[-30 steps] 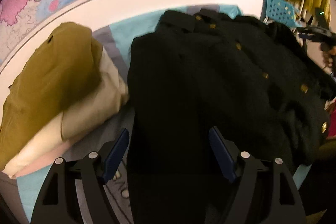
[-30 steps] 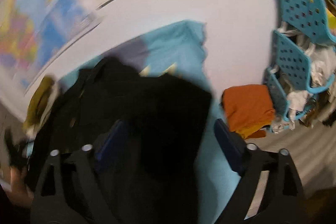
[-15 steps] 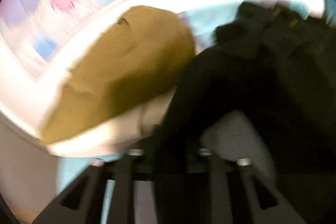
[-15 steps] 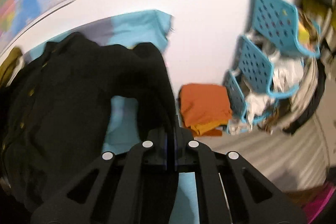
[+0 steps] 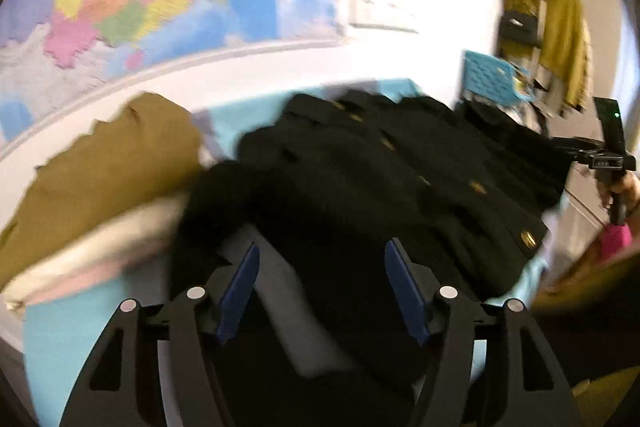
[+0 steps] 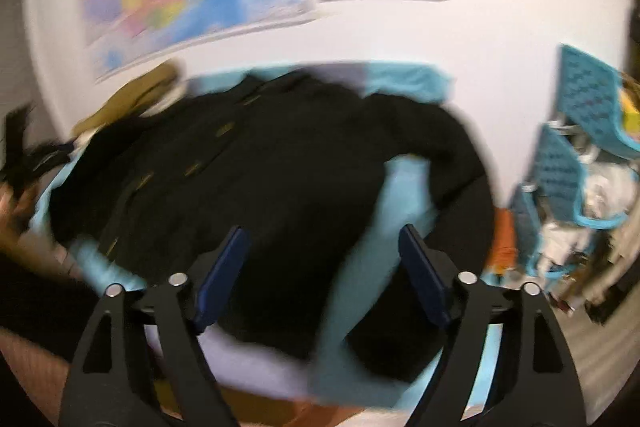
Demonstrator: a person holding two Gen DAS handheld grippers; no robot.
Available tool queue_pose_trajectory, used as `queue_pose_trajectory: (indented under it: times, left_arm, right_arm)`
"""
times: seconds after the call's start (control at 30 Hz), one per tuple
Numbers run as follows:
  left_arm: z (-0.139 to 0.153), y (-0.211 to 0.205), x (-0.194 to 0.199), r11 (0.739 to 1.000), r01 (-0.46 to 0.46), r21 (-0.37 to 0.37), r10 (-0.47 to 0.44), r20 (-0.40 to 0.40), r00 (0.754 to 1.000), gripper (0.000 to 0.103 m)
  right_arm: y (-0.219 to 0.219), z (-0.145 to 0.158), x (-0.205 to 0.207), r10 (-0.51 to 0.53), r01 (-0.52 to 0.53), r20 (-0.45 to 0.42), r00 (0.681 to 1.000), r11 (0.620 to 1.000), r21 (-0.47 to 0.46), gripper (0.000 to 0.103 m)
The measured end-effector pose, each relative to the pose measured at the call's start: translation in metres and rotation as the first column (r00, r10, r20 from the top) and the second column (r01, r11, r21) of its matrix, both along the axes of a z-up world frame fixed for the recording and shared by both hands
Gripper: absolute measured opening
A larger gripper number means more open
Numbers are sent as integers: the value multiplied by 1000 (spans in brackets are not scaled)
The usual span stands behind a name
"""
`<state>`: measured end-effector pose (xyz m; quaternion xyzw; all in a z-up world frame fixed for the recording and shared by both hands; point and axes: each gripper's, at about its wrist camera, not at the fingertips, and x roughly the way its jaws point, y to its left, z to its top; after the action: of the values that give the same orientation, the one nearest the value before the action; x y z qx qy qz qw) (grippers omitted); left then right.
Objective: Fold large clothes
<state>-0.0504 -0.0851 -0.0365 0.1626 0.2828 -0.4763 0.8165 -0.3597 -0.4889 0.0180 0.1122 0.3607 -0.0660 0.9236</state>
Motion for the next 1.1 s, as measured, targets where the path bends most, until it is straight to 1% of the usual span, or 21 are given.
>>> queue_pose_trajectory:
  times: [0.1,0.13,0.2,0.3,0.33,0.37,0.4,0.5,0.57,0.6,0.63,0.67,0.7,0.73,0.77,0.8,0.83,0.97,1.03,1.07,1.1]
  left_arm:
    - [-23,1,-11,998,66,21,-65,-76,995,69]
    - [-30,3,-15,997,75,26,-72,-92,993,72]
    - [-40,5,-25,993,108,39,-103,-111,988,74]
    - [-49,2,-43,991,117,70,-115,-36,993,77]
    - [-51,-3,-48,989,113,91,-113,2,994,79]
    - [-53,-1,-54,989,109,95,-111,11,994,83]
    - [-55,-7,-56,989,110,100,-113,22,993,84]
    - [-64,-14,-63,981,113,155,-125,70,990,86]
    - [-67,-17,-66,977,119,179,-137,92,986,85]
    - [-68,-20,-66,977,106,183,-127,108,986,84]
    - [-70,-21,-62,979,85,186,-106,106,989,73]
    - [-69,-23,-57,981,48,188,-69,109,992,49]
    - [-68,-26,-50,982,3,186,-22,101,995,36]
    - [-62,-24,-36,988,-22,150,17,33,999,13]
    - [-56,-19,-27,994,-29,109,31,-18,999,3]
    - [-47,-12,-19,997,-43,61,47,-61,997,3]
    - [-34,-6,-16,999,-49,12,50,-74,996,3]
    - [9,13,-26,995,-31,-91,24,-70,997,3]
    - [24,20,-34,993,-6,-116,-2,-64,998,3]
    - [28,22,-36,993,1,-115,-8,-56,998,3]
    - [27,20,-40,996,9,-85,-12,-34,999,3]
  right_arm:
    - [21,-21,-13,63,-63,-32,998,998,8,80]
    - [28,-24,-17,59,-59,-35,998,998,-1,83]
    - [34,-37,-22,57,-58,-51,997,998,-20,85]
    - [35,-59,-16,31,-34,-95,995,999,-23,83]
    - [34,-64,-14,21,-22,-87,996,1000,-9,82]
    - [32,-66,-13,16,-16,-65,998,1000,6,81]
    - [29,-66,-12,2,-1,-33,999,1000,17,76]
    - [18,-66,-7,-35,29,43,998,992,122,61]
    - [10,-60,-7,-49,29,101,994,981,192,39]
    - [9,-57,-6,-55,31,113,992,978,207,22]
    - [6,-53,-7,-66,37,120,991,973,229,14]
    - [3,-48,-7,-84,49,127,988,965,257,13]
    - [0,-43,-7,-96,57,130,987,960,275,11]
    - [-1,-37,-9,-106,66,130,986,958,279,9]
    - [-3,-28,-13,-115,69,139,984,952,297,9]
    - [-3,-20,-16,-115,60,161,980,947,315,8]
    - [-3,-11,-21,-114,49,186,976,946,321,7]
    - [2,34,-51,-104,5,290,951,946,324,7]
    - [1,51,-67,-117,5,331,936,948,319,7]
    - [-1,54,-70,-116,11,331,936,953,304,7]
    - [1,53,-69,-116,39,291,950,965,258,7]
